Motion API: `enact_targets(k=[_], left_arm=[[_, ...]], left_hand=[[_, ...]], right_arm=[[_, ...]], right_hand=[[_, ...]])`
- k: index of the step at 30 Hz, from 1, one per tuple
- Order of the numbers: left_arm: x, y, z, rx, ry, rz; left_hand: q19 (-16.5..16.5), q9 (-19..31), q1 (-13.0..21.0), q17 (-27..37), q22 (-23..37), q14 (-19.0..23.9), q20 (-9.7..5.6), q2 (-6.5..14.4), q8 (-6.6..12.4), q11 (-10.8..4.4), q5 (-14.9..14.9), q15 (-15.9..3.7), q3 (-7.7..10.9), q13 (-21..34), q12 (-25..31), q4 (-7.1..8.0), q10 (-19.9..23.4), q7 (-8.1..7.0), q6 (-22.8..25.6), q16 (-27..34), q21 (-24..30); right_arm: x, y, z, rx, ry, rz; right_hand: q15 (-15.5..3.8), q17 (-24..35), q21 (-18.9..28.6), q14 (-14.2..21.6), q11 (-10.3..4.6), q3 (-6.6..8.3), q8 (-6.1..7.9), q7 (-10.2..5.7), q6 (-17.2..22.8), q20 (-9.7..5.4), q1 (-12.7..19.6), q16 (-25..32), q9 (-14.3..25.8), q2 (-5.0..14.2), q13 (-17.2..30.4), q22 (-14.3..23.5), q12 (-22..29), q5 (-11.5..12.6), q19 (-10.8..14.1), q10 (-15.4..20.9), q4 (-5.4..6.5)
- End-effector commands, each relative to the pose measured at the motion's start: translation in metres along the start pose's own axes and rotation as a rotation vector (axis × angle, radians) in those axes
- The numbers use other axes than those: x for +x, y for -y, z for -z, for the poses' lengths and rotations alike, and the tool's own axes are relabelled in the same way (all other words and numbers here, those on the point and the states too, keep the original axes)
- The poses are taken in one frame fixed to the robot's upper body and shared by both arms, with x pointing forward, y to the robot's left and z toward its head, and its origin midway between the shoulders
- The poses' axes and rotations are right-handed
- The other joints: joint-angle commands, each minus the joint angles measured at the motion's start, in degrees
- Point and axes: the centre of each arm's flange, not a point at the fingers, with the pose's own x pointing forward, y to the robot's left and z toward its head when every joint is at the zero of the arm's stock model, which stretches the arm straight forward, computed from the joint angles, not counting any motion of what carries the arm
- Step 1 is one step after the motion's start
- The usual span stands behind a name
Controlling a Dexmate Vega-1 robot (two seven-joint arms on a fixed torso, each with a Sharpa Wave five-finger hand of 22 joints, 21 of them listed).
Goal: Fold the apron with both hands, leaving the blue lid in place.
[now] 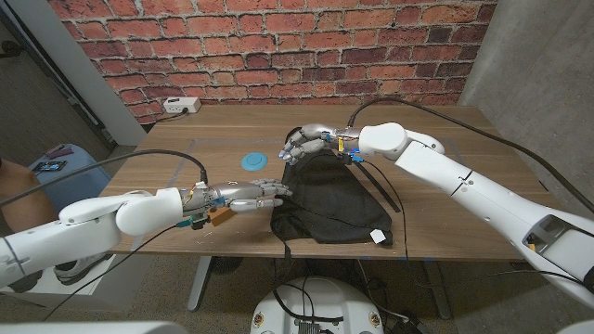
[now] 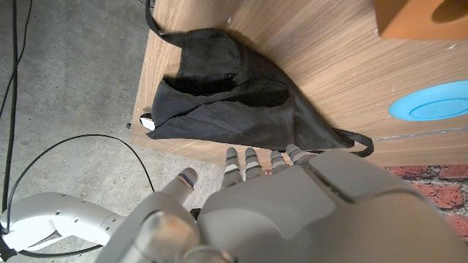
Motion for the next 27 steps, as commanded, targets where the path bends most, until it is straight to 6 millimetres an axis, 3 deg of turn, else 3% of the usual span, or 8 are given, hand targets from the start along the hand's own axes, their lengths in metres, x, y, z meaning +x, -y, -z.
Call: enact_targets(k=[1, 3, 5, 7, 10, 27], left_arm=[[0.022, 0.004, 0.006, 0.022, 0.002, -0.055], [0.026, 0.005, 0.007, 0.022, 0.003, -0.065], [0.029, 0.006, 0.009, 0.018, 0.003, -0.071], [0.032, 0.007, 0.009, 0.016, 0.007, -0.077], [0.035, 0.008, 0.010, 0.013, 0.012, -0.073], [0.044, 0.009, 0.010, 0.016, 0.024, -0.038]], left_hand=[[-1.8, 0.1, 0.4, 0.0, 0.1, 0.4, -0.34, 0.2, 0.12, 0.07, 0.1, -0.46, 0.60, 0.1, 0.3, 0.13, 0.4, 0.02, 0.5, 0.1, 0.4], [-1.6, 0.1, 0.4, 0.0, 0.1, 0.6, -0.33, 0.1, 0.12, 0.04, 0.0, -0.49, 0.71, 0.1, 0.3, 0.16, 0.4, 0.04, 0.6, 0.2, 0.4], [-1.6, 0.1, 0.4, 0.0, 0.1, 0.6, -0.31, 0.1, 0.15, 0.06, 0.0, -0.52, 0.77, 0.1, 0.3, 0.17, 0.5, 0.02, 0.7, 0.2, 0.4], [-1.5, 0.1, 0.4, 0.0, 0.1, 0.7, -0.30, 0.1, 0.15, 0.06, 0.0, -0.52, 0.85, 0.1, 0.3, 0.18, 0.6, 0.04, 0.7, 0.2, 0.4], [-1.5, 0.1, 0.4, 0.0, 0.1, 0.8, -0.30, 0.1, 0.15, 0.01, 0.0, -0.47, 0.98, 0.1, 0.4, 0.20, 0.7, 0.06, 0.8, 0.2, 0.4], [-1.4, 0.1, 0.3, 0.1, 0.1, 1.0, -0.31, 0.0, 0.06, -0.07, 0.0, -0.51, 1.56, 0.1, 0.3, 0.31, 0.8, 0.03, 0.8, 0.1, 0.3]], right_arm=[[-0.012, 0.007, 0.016, 0.056, 0.059, 0.066], [-0.016, 0.010, 0.020, 0.037, 0.069, 0.073], [-0.019, 0.014, 0.028, 0.063, 0.094, 0.097], [-0.023, 0.019, 0.038, 0.108, 0.122, 0.116], [-0.028, 0.027, 0.050, 0.150, 0.139, 0.134], [-0.054, 0.050, 0.080, 0.215, 0.145, 0.267]], right_hand=[[0.01, -0.9, 0.2, 0.1, 0.54, 1.18, -0.27, 1.32, -1.5, -0.01, -2.7, 0.6, -0.6, 2.25, -1.3, 0.2, -1.5, -0.2, 0.3, 0.7, 2.39], [0.06, -1.2, 0.1, -0.4, 0.64, 1.28, -0.51, 1.78, -2.6, -0.08, -3.7, 0.5, -0.8, 2.03, -1.7, 0.3, -2.1, -0.3, 0.0, 0.7, 3.08], [0.84, -1.9, -0.4, -3.4, 0.81, 1.79, -0.60, 1.87, -4.1, 0.05, -4.4, -0.3, -1.1, 1.62, -2.5, 0.3, -3.7, -0.3, -1.4, -0.7, 3.35], [1.84, -2.9, -1.4, -8.9, 1.18, 2.17, -1.20, 2.00, -9.1, 0.67, -5.3, -0.7, -1.3, 0.75, -3.7, 0.2, -7.3, -0.5, -4.0, -5.0, 3.09], [2.63, -3.6, -1.9, -12.6, 1.43, 1.34, -0.91, 1.36, -11.1, 1.23, -7.2, -0.9, -1.3, -0.61, -4.4, 0.2, -9.3, -0.7, -5.3, -7.6, 3.47], [3.58, -5.3, -1.9, -14.2, 2.08, 0.72, 0.14, 1.35, -10.4, 1.14, -8.7, -0.6, -1.3, -2.06, -5.4, 0.0, -10.7, -0.6, -5.2, -8.1, 3.26]])
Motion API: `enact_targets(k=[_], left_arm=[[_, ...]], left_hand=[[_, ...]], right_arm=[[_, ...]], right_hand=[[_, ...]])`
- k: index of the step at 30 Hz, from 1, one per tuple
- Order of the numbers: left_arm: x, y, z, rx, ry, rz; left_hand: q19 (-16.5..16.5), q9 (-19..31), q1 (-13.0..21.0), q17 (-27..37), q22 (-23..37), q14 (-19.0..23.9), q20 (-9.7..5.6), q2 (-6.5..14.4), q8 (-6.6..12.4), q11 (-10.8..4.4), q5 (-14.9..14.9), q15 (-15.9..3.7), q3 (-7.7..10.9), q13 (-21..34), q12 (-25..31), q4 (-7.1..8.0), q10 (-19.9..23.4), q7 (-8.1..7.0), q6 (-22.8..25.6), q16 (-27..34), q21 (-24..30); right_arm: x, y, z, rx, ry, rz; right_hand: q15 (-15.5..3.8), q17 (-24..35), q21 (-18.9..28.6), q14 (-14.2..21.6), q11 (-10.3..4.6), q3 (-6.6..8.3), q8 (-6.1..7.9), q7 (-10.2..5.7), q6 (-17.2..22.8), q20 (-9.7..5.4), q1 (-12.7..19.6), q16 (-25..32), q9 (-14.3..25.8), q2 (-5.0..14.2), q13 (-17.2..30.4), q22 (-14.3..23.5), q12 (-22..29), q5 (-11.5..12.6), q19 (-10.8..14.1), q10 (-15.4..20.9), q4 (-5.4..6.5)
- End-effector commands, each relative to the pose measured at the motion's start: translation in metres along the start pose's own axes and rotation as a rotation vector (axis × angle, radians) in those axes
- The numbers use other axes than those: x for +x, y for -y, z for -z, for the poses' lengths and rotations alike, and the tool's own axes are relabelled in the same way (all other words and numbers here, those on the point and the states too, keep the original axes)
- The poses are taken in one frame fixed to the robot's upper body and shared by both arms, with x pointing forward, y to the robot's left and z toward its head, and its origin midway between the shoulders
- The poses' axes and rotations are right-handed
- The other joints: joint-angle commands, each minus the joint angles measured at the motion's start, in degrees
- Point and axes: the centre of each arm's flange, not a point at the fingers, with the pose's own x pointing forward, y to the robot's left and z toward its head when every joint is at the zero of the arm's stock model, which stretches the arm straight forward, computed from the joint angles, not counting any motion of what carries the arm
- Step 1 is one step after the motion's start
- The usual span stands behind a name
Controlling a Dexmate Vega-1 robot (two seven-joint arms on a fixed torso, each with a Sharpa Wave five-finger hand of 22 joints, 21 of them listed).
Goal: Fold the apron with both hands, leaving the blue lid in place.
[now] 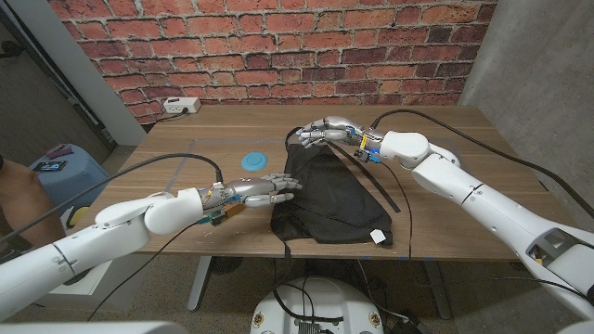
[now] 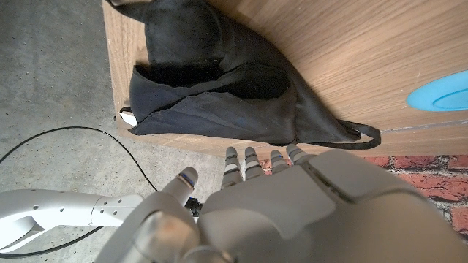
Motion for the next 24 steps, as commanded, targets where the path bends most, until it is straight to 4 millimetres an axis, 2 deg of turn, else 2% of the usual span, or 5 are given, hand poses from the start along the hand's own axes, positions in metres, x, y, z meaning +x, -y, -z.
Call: enact_targets(k=[1, 18, 24], left_arm=[[0.008, 0.004, 0.000, 0.005, 0.010, 0.029], [0.011, 0.013, 0.001, 0.007, -0.005, 0.087], [0.014, 0.015, 0.000, 0.006, -0.006, 0.109]], left_hand=[[-1.4, 0.2, 0.3, 0.1, 0.1, 0.1, -0.31, 0.1, 0.03, -0.14, 0.0, 0.03, 0.41, 0.1, 0.3, 0.08, 0.1, -0.05, 0.2, 0.1, 0.3], [-1.5, 0.2, 0.1, 0.1, 0.1, 0.0, -0.26, 0.1, -0.14, -0.19, -0.1, 0.08, 0.82, 0.1, 0.1, 0.23, -0.1, -0.16, -0.1, 0.0, 0.1], [-1.6, 0.2, 0.1, 0.2, 0.1, 0.0, -0.20, 0.1, -0.21, -0.25, -0.1, 0.14, 0.94, 0.1, 0.1, 0.31, -0.2, -0.09, -0.3, 0.0, 0.0]], right_arm=[[-0.020, 0.024, 0.020, 0.057, 0.018, 0.098], [-0.032, 0.039, 0.037, 0.101, 0.039, 0.160], [-0.035, 0.043, 0.043, 0.121, 0.047, 0.194]], right_hand=[[0.01, -0.3, 0.1, -0.2, 0.27, 0.01, 0.52, -0.19, 0.9, 0.00, -0.3, 0.2, 0.2, -0.35, -0.1, 0.2, -0.4, -0.2, 0.3, 0.2, -0.26], [0.06, -1.7, -0.1, -1.7, -0.20, -0.25, 0.16, -1.04, -0.5, -0.57, -1.2, 0.1, 0.3, -0.91, -0.8, 0.0, -1.8, -0.1, 0.1, -1.5, -0.43], [0.27, -2.2, -0.2, -2.2, -0.33, -0.56, 0.10, -1.11, -1.1, -0.77, -2.1, 0.2, 0.3, -1.10, -1.1, 0.0, -2.1, -0.1, 0.0, -1.8, -0.15]])
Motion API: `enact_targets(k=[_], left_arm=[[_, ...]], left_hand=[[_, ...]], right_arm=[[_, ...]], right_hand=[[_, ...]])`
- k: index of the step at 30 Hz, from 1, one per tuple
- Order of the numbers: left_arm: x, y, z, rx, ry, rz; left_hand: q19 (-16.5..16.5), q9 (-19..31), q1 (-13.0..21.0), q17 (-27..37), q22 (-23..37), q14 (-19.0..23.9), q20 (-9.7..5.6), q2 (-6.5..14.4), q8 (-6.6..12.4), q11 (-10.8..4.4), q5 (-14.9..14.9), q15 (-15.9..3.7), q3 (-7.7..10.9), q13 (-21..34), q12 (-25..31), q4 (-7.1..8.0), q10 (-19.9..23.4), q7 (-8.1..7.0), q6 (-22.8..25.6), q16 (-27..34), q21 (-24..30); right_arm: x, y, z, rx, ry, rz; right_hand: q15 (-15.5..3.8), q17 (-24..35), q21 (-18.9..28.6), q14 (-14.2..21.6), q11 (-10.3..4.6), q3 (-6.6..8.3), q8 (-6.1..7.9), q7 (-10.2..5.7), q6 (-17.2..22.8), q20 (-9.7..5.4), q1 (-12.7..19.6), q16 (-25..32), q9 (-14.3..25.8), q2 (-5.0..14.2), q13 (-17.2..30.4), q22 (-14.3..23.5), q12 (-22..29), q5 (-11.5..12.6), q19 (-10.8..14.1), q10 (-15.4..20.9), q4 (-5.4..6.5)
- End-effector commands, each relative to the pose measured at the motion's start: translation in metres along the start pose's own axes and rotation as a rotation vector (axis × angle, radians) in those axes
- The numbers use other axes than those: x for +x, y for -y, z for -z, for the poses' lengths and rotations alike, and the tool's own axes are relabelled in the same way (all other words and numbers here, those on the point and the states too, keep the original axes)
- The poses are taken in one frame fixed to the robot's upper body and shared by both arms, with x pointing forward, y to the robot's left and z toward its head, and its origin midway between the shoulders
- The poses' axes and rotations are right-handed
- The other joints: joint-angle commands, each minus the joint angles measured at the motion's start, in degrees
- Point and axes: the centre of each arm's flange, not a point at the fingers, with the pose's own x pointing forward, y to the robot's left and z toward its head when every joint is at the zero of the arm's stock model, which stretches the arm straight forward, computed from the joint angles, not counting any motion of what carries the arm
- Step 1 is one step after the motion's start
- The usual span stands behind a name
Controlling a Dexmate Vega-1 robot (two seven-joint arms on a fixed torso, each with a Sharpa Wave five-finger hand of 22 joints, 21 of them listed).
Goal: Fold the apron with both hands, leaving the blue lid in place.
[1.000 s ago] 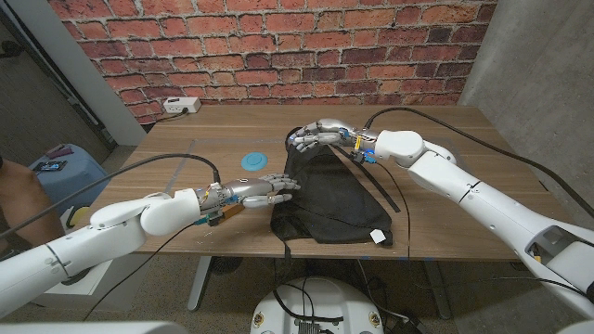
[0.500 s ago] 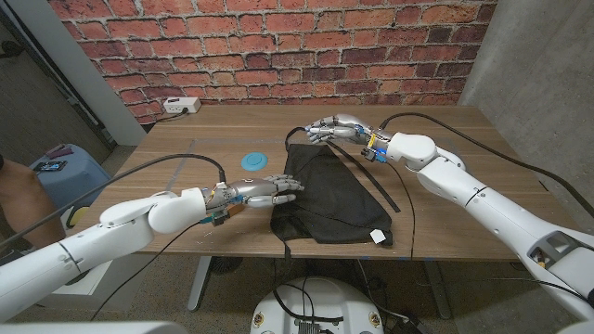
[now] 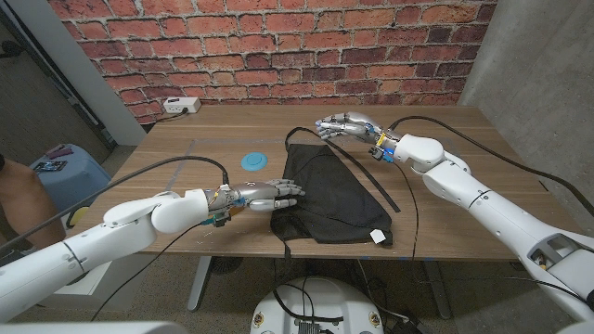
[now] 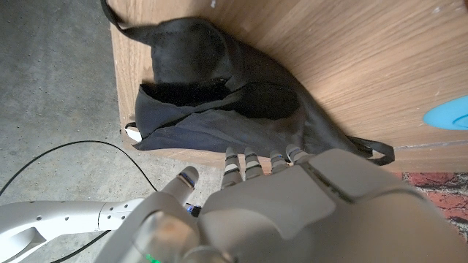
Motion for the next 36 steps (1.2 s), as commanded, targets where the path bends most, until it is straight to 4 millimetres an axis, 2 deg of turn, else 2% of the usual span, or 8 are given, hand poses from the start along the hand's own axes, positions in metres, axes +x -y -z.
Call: enact_targets(k=[1, 15, 36], left_arm=[[0.005, 0.006, 0.001, -0.002, -0.010, 0.050], [0.006, 0.013, 0.006, -0.032, -0.035, 0.079], [0.010, 0.024, 0.012, -0.069, -0.032, 0.116]], left_hand=[[-1.6, 0.2, 0.0, 0.2, 0.1, 0.0, -0.20, 0.1, -0.22, -0.23, -0.1, 0.13, 0.56, 0.1, 0.1, -0.08, -0.2, -0.08, -0.3, 0.0, 0.0], [-1.7, 0.2, -0.2, 0.3, 0.2, -0.1, -0.16, 0.1, -0.37, -0.14, -0.1, 0.20, 0.78, 0.1, 0.0, 0.09, -0.3, -0.07, -0.8, 0.0, -0.1], [-1.7, 0.2, -0.8, 0.4, 0.2, -0.1, -0.13, -0.1, -0.27, 0.00, -0.2, 0.35, 0.72, 0.1, -0.1, 0.38, -0.4, 0.03, -0.8, 0.0, -0.2]], right_arm=[[-0.010, 0.015, 0.017, 0.038, 0.003, 0.071], [-0.014, 0.026, 0.026, 0.069, 0.025, 0.124], [-0.019, 0.030, 0.040, 0.127, 0.026, 0.184]], right_hand=[[0.53, -0.2, -0.2, -0.1, -0.05, -0.30, -0.09, -0.07, -0.4, -0.15, -0.8, 0.3, 0.2, -0.20, 0.0, 0.0, -0.2, -0.1, 0.3, -0.2, 0.15], [1.38, -1.6, 0.0, 0.1, 0.37, -0.31, 0.31, 0.20, 0.3, -0.36, -1.0, 0.4, 0.2, -0.57, -0.6, -0.1, -0.6, 0.0, 1.1, -0.1, -0.29], [1.36, -2.8, 0.0, 0.1, 0.50, -0.24, 0.54, 0.03, 0.8, -0.42, -1.2, 0.5, 0.2, -0.67, -1.1, -0.2, -0.6, 0.1, 1.2, 0.4, -0.62]])
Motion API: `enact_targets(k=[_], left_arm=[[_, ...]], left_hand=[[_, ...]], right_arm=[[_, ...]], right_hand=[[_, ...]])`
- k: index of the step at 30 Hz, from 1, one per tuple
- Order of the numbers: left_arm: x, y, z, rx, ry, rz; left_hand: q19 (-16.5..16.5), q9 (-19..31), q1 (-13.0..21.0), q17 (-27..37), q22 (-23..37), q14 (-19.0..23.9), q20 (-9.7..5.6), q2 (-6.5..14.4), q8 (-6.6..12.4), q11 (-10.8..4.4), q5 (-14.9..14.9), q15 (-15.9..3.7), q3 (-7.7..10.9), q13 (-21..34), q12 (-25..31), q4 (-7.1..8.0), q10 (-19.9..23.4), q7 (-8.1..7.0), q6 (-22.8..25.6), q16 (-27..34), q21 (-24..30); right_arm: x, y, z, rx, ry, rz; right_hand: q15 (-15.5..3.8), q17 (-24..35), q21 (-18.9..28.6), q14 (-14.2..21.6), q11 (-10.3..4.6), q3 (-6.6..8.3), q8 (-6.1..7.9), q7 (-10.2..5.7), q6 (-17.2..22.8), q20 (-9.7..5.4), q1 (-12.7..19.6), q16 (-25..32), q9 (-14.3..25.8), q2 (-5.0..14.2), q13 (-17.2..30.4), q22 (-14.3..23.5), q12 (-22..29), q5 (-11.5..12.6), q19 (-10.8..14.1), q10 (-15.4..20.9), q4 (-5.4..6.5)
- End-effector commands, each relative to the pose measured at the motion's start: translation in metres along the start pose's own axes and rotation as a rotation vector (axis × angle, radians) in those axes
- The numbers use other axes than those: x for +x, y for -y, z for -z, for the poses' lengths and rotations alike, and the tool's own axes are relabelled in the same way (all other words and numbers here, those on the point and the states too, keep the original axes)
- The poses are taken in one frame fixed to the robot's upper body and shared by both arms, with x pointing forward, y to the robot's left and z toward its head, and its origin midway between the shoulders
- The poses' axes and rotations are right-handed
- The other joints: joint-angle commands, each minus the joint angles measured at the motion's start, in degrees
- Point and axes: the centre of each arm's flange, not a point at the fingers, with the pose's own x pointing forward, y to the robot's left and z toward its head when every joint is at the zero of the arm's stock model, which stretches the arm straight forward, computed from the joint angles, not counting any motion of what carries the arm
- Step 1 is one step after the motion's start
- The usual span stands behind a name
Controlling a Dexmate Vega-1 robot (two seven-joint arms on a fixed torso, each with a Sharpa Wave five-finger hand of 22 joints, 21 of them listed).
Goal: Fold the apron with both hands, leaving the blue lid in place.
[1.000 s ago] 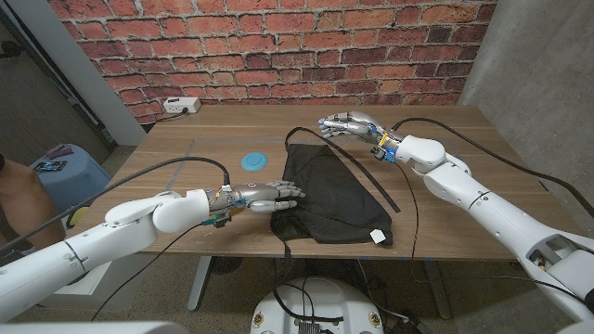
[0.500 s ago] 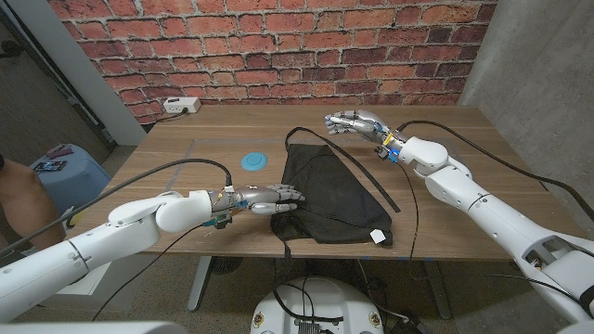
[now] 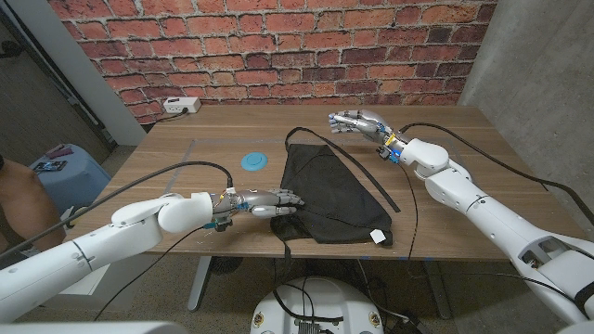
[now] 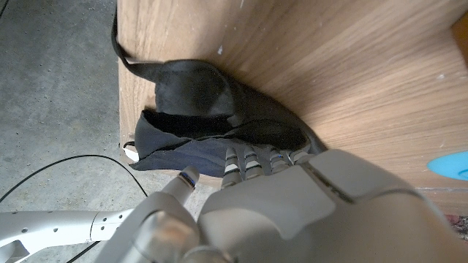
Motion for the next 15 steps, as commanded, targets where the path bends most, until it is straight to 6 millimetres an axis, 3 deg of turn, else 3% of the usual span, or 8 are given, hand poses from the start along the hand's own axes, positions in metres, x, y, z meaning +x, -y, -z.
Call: enact_targets(k=[1, 15], left_arm=[[0.002, 0.004, 0.003, -0.010, 0.004, 0.014], [0.000, -0.006, 0.008, -0.008, 0.014, -0.001]], left_hand=[[-1.8, 0.2, -0.7, 0.3, 0.1, -0.1, -0.12, -0.1, 0.09, -0.02, 0.0, 0.30, -0.01, 0.1, -0.1, 0.14, -0.3, -0.11, -0.4, 0.0, -0.2], [-1.8, 0.2, -1.0, 0.4, 0.1, 0.1, -0.08, -0.2, 0.14, 0.07, -0.1, 0.26, -0.20, 0.1, -0.1, 0.21, -0.3, -0.05, -0.4, 0.1, -0.2]], right_arm=[[-0.004, 0.005, 0.011, 0.042, -0.002, 0.044], [-0.004, 0.014, 0.018, 0.053, -0.009, 0.085]], right_hand=[[0.23, -0.2, -0.1, 0.2, -0.08, 0.23, 0.32, 0.19, 0.6, -0.04, -0.5, 0.3, 0.2, 0.09, -0.1, 0.1, 0.0, 0.1, 0.4, 0.5, -0.15], [0.18, -0.8, -0.1, 0.1, -0.23, 0.23, 0.36, 0.12, 0.8, -0.05, -0.8, 0.3, 0.2, 0.09, -0.4, 0.1, -0.1, 0.1, 0.4, 0.6, -0.23]])
